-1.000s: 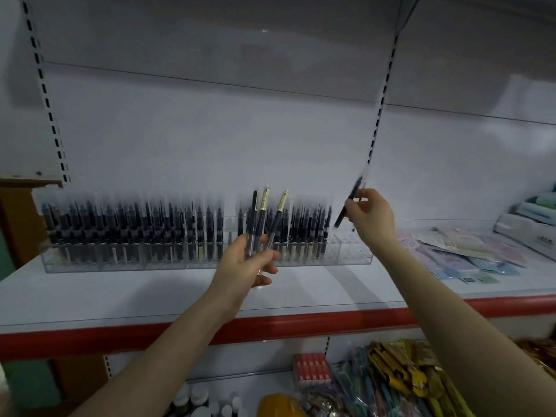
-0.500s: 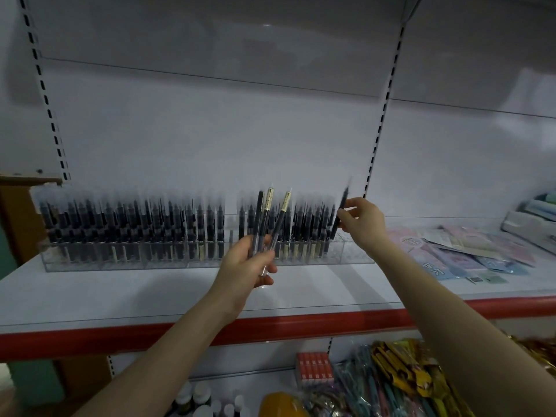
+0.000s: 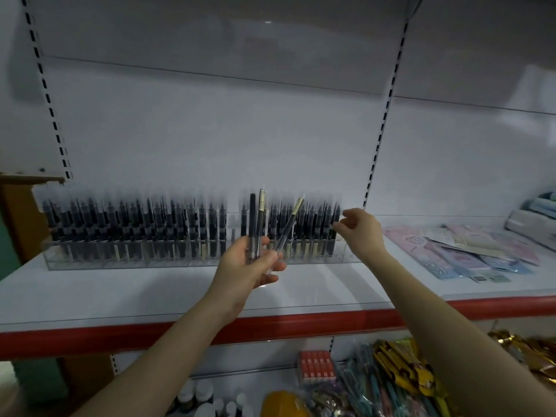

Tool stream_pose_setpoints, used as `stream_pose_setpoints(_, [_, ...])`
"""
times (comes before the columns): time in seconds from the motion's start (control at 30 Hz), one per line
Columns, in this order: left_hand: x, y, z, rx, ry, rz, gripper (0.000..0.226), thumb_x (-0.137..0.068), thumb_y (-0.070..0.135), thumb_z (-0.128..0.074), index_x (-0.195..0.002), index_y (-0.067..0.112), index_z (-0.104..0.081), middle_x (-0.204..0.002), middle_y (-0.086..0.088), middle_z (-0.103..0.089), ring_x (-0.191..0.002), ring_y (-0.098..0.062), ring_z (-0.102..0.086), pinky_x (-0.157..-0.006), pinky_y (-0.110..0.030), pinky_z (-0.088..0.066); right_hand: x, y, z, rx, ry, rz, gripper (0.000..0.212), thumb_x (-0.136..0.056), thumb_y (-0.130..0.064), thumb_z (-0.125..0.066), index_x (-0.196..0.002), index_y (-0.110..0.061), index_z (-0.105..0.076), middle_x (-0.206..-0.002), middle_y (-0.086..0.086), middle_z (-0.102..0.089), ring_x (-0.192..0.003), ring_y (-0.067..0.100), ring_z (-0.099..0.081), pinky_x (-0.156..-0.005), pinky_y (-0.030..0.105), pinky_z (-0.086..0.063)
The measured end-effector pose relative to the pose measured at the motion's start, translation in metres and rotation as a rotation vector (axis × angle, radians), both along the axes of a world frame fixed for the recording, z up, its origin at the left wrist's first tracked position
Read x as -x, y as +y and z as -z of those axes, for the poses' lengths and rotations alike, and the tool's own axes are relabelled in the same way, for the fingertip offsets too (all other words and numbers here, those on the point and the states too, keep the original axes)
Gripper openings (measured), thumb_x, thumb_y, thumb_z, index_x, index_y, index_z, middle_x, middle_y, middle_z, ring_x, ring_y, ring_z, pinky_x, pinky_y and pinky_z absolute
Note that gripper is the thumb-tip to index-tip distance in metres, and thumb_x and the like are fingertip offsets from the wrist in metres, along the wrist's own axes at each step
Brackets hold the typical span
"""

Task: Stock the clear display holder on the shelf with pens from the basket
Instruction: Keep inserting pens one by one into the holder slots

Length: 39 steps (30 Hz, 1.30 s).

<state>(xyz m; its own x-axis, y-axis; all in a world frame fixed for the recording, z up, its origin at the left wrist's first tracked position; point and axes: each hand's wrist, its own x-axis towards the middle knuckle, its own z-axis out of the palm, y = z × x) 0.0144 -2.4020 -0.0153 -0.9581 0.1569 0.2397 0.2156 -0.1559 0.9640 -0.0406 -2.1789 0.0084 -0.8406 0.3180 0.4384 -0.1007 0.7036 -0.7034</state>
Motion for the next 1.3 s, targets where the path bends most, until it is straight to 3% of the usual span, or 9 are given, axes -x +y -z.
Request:
stream_pose_setpoints(0.23, [0.001, 0.012, -0.007, -0.026, 0.017, 0.059, 0.022, -0.091, 0.007, -0.056, -0.112, 0.011, -0.053, -0.096, -0.01, -0.067, -0.072, -0.009, -0.068, -0.059, -0.021, -0.053, -0.031, -0.032, 0.009, -0.246, 0.512, -0.229, 0.023, -0.084, -0.006, -0.063, -0.107, -0.001, -0.065, -0.095, 0.012, -0.062, -0.078, 0.008, -0.053, -0.073, 0.0, -0.04])
stream_pose_setpoints(0.37, [-0.003, 0.02, -0.011, -0.019, 0.038, 0.109, 0.021, -0.092, 0.008, -0.054, -0.112, 0.011, -0.054, -0.096, -0.011, -0.066, -0.07, -0.008, -0.068, -0.058, -0.021, -0.053, -0.033, -0.037, 0.015, -0.37, 0.569, -0.304, 0.034, -0.083, -0.021, -0.056, -0.108, -0.002, -0.066, -0.099, 0.017, -0.056, -0.089, 0.009, -0.048, -0.08, 0.001, -0.038])
stream_pose_setpoints(0.53, [-0.009, 0.026, -0.015, -0.015, 0.033, 0.138, 0.012, -0.094, 0.012, -0.051, -0.104, 0.017, -0.054, -0.096, -0.012, -0.065, -0.065, -0.008, -0.066, -0.054, -0.02, -0.051, -0.034, -0.028, 0.017, -0.403, 0.6, -0.296, 0.029, -0.083, -0.019, -0.053, -0.099, -0.002, -0.069, -0.097, 0.02, -0.056, -0.087, 0.01, -0.048, -0.081, 0.002, -0.038])
stream_pose_setpoints(0.7, [-0.005, 0.029, -0.013, 0.019, 0.017, 0.063, 0.011, -0.097, 0.01, -0.044, -0.102, 0.005, -0.052, -0.068, -0.006, -0.049, -0.048, -0.01, -0.037, -0.038, -0.019, -0.028, -0.036, -0.009, 0.012, -0.337, 0.645, -0.212, 0.024, -0.085, -0.018, -0.057, -0.093, 0.0, -0.069, -0.09, 0.014, -0.062, -0.084, 0.011, -0.052, -0.079, 0.007, -0.041])
stream_pose_setpoints(0.83, [-0.002, 0.029, -0.008, 0.053, 0.034, 0.062, 0.015, -0.098, 0.019, -0.041, -0.098, 0.007, -0.05, -0.06, -0.002, -0.038, -0.04, -0.008, -0.024, -0.038, -0.022, -0.017, -0.034, 0.01, 0.002, -0.063, 0.532, -0.094, 0.017, -0.088, -0.008, -0.061, -0.102, -0.002, -0.067, -0.091, 0.004, -0.061, -0.078, 0.011, -0.055, -0.068, 0.003, -0.041])
stream_pose_setpoints(0.97, [-0.003, 0.031, -0.004, 0.128, 0.08, 0.004, 0.017, -0.098, 0.02, -0.043, -0.088, 0.01, -0.053, -0.06, -0.002, -0.056, -0.049, -0.012, -0.046, -0.05, -0.023, -0.041, -0.021, 0.029, -0.009, 0.144, 0.337, 0.01, 0.026, -0.091, -0.011, -0.056, -0.117, -0.007, -0.056, -0.09, 0.001, -0.062, -0.081, 0.015, -0.056, -0.057, 0.007, -0.038])
stream_pose_setpoints(1.03, [-0.002, 0.031, -0.003, 0.172, 0.088, -0.006, 0.011, -0.097, 0.018, -0.045, -0.093, 0.016, -0.056, -0.071, 0.0, -0.067, -0.059, -0.009, -0.058, -0.063, -0.026, -0.049, -0.012, 0.035, -0.013, 0.2, 0.266, 0.027, 0.027, -0.092, -0.014, -0.053, -0.118, -0.009, -0.054, -0.092, 0.002, -0.063, -0.083, 0.017, -0.058, -0.06, 0.012, -0.039])
stream_pose_setpoints(1.13, [0.001, 0.03, -0.003, 0.172, 0.063, 0.023, 0.008, -0.095, 0.009, -0.049, -0.096, 0.016, -0.052, -0.093, -0.003, -0.068, -0.067, -0.007, -0.066, -0.063, -0.024, -0.052, 0.002, 0.036, -0.017, 0.263, 0.201, 0.016, 0.026, -0.094, -0.018, -0.049, -0.117, -0.008, -0.055, -0.093, 0.007, -0.067, -0.085, 0.021, -0.062, -0.062, 0.023, -0.045])
stream_pose_setpoints(1.3, [0.004, 0.027, -0.006, 0.145, 0.05, 0.037, 0.018, -0.092, 0.002, -0.05, -0.098, 0.019, -0.052, -0.088, -0.003, -0.067, -0.064, -0.011, -0.061, -0.063, -0.029, -0.05, 0.02, 0.031, -0.021, 0.257, 0.15, -0.05, 0.025, -0.094, -0.013, -0.049, -0.114, -0.001, -0.058, -0.101, 0.016, -0.067, -0.088, 0.026, -0.064, -0.083, 0.036, -0.052])
